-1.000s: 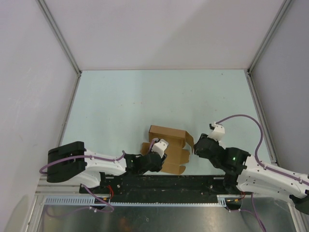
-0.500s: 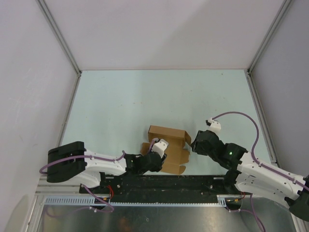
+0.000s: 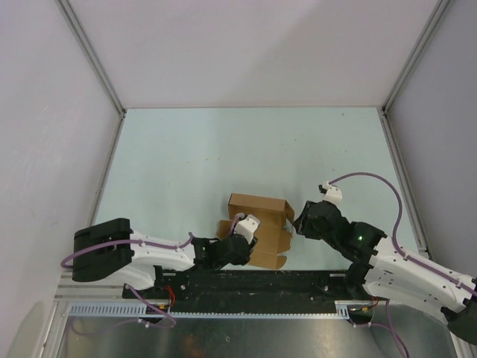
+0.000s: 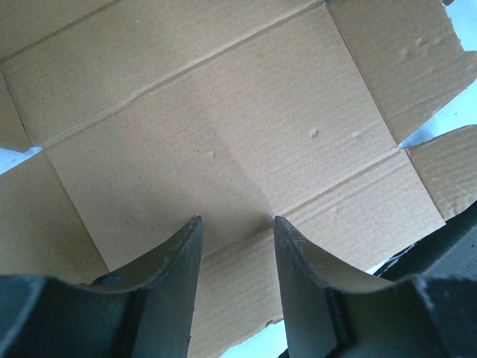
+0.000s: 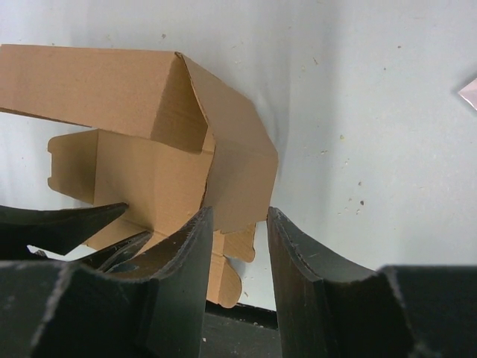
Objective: Fold the paper box
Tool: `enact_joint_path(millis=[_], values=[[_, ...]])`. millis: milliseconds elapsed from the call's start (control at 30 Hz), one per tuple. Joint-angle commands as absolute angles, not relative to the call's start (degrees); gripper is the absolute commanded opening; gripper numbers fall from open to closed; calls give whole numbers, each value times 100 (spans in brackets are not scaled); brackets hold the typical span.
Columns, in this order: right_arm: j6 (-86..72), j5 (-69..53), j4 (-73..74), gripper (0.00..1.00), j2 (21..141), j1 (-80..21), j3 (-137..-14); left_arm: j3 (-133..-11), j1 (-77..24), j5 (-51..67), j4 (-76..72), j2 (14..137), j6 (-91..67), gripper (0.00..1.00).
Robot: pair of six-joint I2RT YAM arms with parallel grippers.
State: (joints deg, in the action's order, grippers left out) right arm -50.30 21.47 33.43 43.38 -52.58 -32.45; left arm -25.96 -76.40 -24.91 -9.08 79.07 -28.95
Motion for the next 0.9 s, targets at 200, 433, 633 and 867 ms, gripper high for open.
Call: enact_joint_path(millis=[200, 433, 633, 867], values=[[-4922, 1943, 3533, 47, 3981, -5194, -3278, -2663, -7664, -2417, -958, 7884, -2936, 48], [-4983, 2003, 3690, 52, 4358, -5186, -3401, -2654, -7664, -2426, -949, 7849, -2927, 48], [-4852, 1829, 3464, 44, 4675, -5186, -3445, -2663, -7664, -2408, -949, 7884, -2927, 48], [-4878, 1925, 3401, 30, 4939, -5115, -3445, -2646, -7664, -2426, -949, 7840, -2909, 47]])
